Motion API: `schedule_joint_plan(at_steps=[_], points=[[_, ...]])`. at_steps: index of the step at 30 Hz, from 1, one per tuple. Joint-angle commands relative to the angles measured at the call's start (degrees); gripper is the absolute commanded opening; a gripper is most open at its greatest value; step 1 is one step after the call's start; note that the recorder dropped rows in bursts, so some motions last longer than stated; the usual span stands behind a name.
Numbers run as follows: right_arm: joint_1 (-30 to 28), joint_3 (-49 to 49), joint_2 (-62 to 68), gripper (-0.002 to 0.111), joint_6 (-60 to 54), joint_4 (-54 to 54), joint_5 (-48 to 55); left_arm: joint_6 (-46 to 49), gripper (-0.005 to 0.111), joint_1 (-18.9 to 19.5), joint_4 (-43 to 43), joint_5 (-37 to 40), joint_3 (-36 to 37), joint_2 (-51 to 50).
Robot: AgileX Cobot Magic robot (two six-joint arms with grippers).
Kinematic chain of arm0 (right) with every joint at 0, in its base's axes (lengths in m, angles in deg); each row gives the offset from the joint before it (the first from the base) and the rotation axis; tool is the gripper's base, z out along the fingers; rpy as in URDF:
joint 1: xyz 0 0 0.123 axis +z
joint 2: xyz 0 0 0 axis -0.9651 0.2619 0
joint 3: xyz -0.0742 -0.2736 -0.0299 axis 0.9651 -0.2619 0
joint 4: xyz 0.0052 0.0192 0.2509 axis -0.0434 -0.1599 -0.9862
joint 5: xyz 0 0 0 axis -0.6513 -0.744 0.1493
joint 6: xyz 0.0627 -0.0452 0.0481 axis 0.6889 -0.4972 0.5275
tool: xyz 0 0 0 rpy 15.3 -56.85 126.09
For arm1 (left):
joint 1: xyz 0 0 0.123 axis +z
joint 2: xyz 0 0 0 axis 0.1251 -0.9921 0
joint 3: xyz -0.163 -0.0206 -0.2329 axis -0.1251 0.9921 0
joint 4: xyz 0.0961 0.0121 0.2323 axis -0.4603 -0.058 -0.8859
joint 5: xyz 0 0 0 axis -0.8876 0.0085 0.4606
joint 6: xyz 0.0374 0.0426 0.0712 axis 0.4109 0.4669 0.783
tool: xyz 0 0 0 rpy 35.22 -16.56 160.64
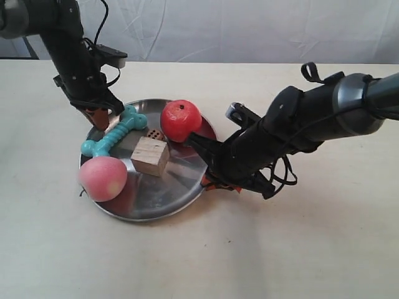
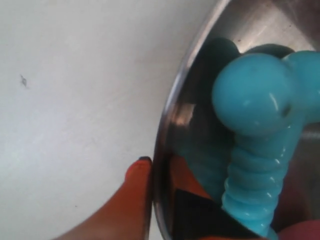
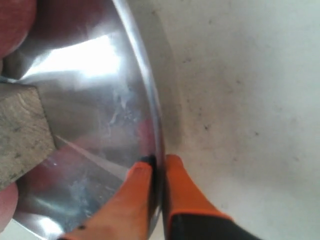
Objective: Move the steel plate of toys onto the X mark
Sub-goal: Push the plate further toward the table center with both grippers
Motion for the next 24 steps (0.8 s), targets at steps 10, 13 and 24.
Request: schedule_joint_plan(at_steps=[10,13,24], points=[[0.3,7.5,4.5,-0.001,-0.8,1.8,-0.8,-0.9,0.0,-1.4,6.9,2.4,-3.9,-3.6],[0.3,7.5,4.5,-0.001,-0.8,1.9,-1.4,-0.9,0.0,-1.4,7.0,2.4,-3.9,-3.6],[0.3,7.5,4.5,-0.001,-0.8,2.1,-1.2,-1.8,0.008,-1.4,8.8,2.4,-3.9,-3.6]])
